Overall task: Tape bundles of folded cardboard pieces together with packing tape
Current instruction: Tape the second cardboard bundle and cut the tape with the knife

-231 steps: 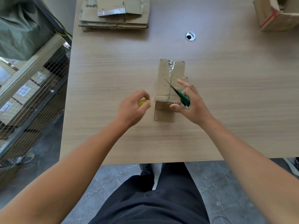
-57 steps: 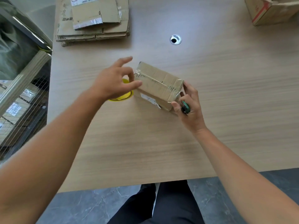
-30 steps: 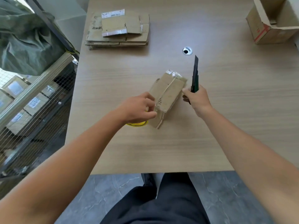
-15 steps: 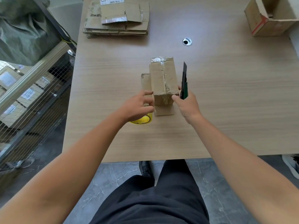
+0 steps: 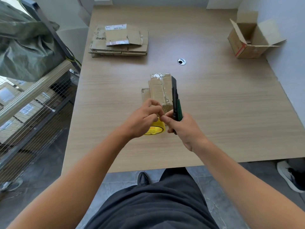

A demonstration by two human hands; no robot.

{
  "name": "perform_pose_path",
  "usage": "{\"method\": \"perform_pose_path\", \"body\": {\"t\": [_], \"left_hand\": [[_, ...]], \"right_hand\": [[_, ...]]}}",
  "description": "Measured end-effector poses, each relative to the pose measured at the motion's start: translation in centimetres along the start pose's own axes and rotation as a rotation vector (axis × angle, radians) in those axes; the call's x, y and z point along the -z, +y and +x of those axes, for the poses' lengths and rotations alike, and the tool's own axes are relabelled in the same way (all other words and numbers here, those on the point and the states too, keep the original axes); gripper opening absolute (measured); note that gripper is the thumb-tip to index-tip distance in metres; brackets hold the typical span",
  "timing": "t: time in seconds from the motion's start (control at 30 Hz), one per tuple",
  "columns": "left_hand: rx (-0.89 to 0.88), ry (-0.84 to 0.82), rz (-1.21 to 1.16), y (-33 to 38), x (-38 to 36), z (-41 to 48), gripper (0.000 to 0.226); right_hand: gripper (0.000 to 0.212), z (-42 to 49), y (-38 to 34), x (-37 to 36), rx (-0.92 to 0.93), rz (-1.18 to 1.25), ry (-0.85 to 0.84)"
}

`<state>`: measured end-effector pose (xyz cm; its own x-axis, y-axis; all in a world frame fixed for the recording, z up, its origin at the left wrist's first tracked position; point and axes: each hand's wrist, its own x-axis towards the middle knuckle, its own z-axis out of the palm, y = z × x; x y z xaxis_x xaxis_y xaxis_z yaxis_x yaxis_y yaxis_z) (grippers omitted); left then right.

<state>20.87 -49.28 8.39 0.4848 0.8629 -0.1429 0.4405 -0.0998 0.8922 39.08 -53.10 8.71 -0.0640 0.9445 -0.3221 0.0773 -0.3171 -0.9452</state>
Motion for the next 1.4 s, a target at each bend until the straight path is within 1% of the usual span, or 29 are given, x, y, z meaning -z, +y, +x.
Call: {"method": "perform_pose_path", "body": {"t": [0.07, 0.13, 0.2, 0.27, 0.33, 0.4, 0.43, 0.47, 0.5, 0.57, 0.63, 0.73, 0.8, 0.87, 1.0, 1.1, 1.13, 1.2, 1.3, 1.37, 1.4], "left_hand": [[-0.015, 0.008, 0.047, 0.3, -0.1, -0.1, 0.022], [-0.036, 0.034, 0.088, 0.6, -0.1, -0.3, 0.023], [-0.020, 0.019, 0.048, 0.7, -0.1, -0.5, 0.021], [0.028, -0.026, -0.102, 0.8, 0.3, -0.8, 0.020], [0.080, -0.014, -0.317, 1.2, 0.9, -0.9, 0.026], [0.028, -0.055, -0.475, 1.3, 1.5, -0.5, 0.023], [-0.009, -0.103, -0.483, 1.1, 1.8, -0.2, 0.021], [-0.025, -0.143, -0.442, 0.7, 2.3, 0.3, 0.020], [-0.010, -0.148, -0.362, 0.1, 3.0, 0.8, 0.021], [0.082, -0.071, -0.201, -1.9, 4.9, 1.9, 0.029], [0.142, -0.046, -0.087, -4.0, 6.6, 3.0, 0.032], [0.207, -0.062, 0.058, -6.2, 7.2, 4.9, 0.026], [0.222, -0.037, 0.214, -7.3, 6.8, 6.1, 0.021], [0.257, 0.000, 0.305, -8.7, 6.4, 7.1, 0.015], [0.299, 0.042, 0.403, -11.0, 5.4, 8.4, 0.017], [0.246, 0.094, 0.431, -12.0, 3.8, 9.0, 0.015], [0.216, 0.108, 0.461, -12.0, 3.1, 9.1, 0.017], [0.143, 0.142, 0.506, -11.6, 1.8, 9.4, 0.027], [0.058, 0.137, 0.456, -11.3, 1.4, 9.7, 0.040], [0.032, 0.111, 0.422, -11.4, 1.6, 9.9, 0.046], [0.044, 0.115, 0.408, -11.4, 1.5, 10.1, 0.051]], "right_hand": [[0.015, -0.2, -0.4, 0.3, 0.042, -0.103, 0.008], [0.020, -0.4, -1.1, 0.9, 0.129, -0.245, 0.031], [0.019, -0.5, -1.9, 1.8, 0.209, -0.320, 0.075], [0.013, -0.3, -2.7, 2.9, 0.233, -0.286, 0.109], [0.010, -0.2, -3.1, 3.3, 0.209, -0.190, 0.099], [0.014, 0.2, -3.0, 3.3, 0.162, -0.076, 0.113], [0.017, 0.6, -3.0, 3.5, 0.146, -0.025, 0.150], [0.019, 1.2, -2.9, 4.0, 0.137, 0.024, 0.214], [0.020, 1.9, -2.8, 4.8, 0.130, 0.070, 0.295], [0.021, 3.7, -2.3, 6.9, 0.121, 0.091, 0.414], [0.020, 5.4, -1.2, 7.9, 0.104, 0.050, 0.393], [0.018, 8.1, 1.9, 7.9, 0.032, 0.027, 0.358], [0.015, 10.0, 3.8, 7.7, -0.014, 0.056, 0.355], [0.015, 11.5, 5.7, 7.6, -0.050, 0.068, 0.346], [0.019, 13.0, 8.8, 7.2, -0.121, 0.117, 0.285], [0.020, 13.8, 10.0, 6.2, -0.144, 0.165, 0.230], [0.019, 13.9, 10.2, 5.9, -0.131, 0.167, 0.230], [0.016, 13.9, 10.5, 5.2, -0.072, 0.125, 0.251], [0.010, 13.8, 11.0, 4.8, 0.045, 0.058, 0.304], [0.003, 13.8, 11.4, 4.8, 0.085, 0.093, 0.325], [0.011, 13.9, 11.7, 4.8, 0.079, 0.137, 0.333]]}}
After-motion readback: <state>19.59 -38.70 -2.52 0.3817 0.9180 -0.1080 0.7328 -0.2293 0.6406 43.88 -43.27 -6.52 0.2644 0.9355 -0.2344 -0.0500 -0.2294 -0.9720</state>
